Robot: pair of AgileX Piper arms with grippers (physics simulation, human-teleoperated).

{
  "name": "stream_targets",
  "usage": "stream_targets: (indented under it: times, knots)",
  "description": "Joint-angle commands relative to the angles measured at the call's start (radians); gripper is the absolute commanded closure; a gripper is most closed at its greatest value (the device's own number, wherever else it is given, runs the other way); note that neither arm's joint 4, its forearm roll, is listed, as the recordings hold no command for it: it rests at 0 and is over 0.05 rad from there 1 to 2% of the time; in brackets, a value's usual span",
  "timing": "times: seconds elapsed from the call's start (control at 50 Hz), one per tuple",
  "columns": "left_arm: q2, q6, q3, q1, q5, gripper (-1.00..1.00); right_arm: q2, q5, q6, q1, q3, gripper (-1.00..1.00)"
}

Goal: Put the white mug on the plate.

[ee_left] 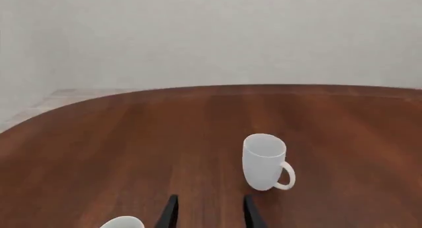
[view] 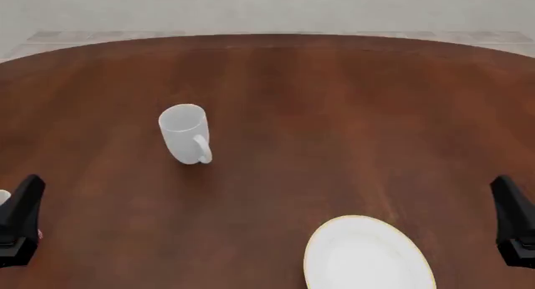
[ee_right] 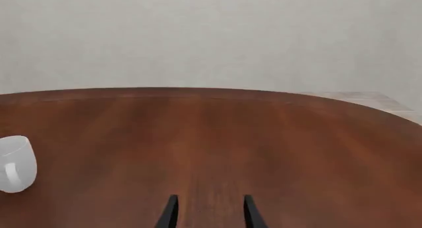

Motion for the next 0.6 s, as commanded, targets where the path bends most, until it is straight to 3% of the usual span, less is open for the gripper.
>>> stream_targets:
  times: [0.02, 0.6]
  knots:
    - [-0.008, -0.005, 0.010, 0.002, -0.016, -1.00, 0.005, -0.002, 0.000, 0.000, -0.002, -1.00]
    - [-0.012, 0.008, 0.003, -0.009, -0.022, -1.00, 0.015, -0.009, 0.000, 0.000, -0.005, -1.00]
